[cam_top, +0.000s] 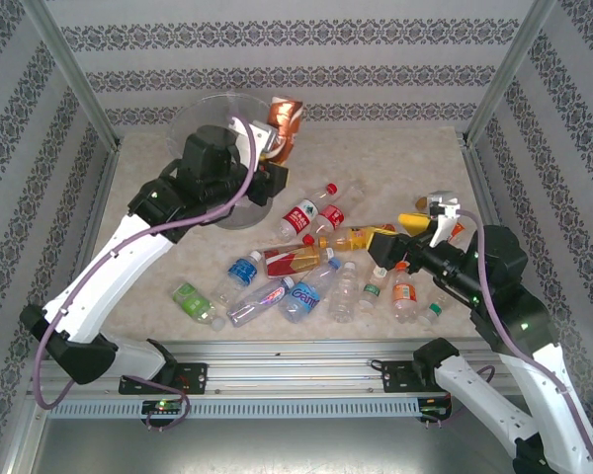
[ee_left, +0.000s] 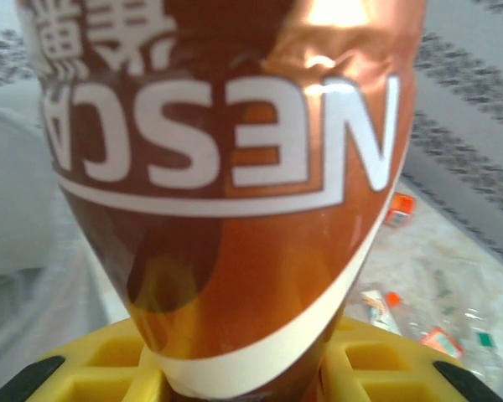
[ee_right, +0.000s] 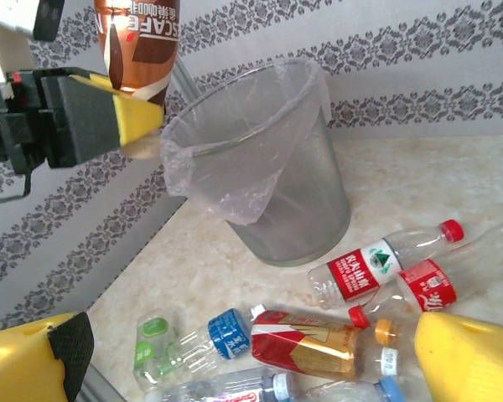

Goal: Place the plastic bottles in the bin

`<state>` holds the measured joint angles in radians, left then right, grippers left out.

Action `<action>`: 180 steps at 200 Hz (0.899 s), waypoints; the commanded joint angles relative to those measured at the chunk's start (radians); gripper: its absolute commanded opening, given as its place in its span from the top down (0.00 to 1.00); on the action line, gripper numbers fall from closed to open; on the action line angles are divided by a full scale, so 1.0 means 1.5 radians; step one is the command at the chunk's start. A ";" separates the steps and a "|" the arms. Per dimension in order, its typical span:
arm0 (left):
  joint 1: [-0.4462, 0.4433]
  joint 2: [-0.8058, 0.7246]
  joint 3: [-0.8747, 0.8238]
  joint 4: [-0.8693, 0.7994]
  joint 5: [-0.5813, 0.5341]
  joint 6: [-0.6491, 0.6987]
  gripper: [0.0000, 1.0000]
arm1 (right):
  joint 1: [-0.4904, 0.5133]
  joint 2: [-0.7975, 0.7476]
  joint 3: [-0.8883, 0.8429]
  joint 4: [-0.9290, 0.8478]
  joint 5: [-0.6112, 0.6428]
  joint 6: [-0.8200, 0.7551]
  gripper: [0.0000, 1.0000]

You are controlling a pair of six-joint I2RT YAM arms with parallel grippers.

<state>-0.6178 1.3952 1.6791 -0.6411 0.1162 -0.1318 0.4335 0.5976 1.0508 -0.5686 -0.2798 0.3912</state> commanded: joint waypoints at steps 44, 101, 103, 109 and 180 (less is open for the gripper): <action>0.097 0.131 0.125 -0.122 -0.084 0.026 0.67 | -0.005 -0.045 -0.029 -0.088 0.037 -0.071 0.02; 0.152 0.279 0.281 -0.213 -0.106 0.046 0.67 | -0.005 -0.052 -0.074 -0.074 0.011 -0.071 0.02; 0.152 0.283 0.285 -0.217 -0.109 0.047 0.67 | -0.005 -0.051 -0.074 -0.073 0.010 -0.070 0.02; 0.154 0.295 0.297 -0.225 -0.114 0.048 0.67 | -0.005 -0.050 -0.074 -0.072 0.010 -0.070 0.02; 0.192 0.378 0.345 -0.291 -0.144 0.037 0.67 | -0.004 -0.052 -0.075 -0.079 0.023 -0.068 0.02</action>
<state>-0.3695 1.9404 2.1521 -0.9928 -0.0761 -0.0788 0.4335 0.5251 0.9428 -0.6926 -0.2424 0.2989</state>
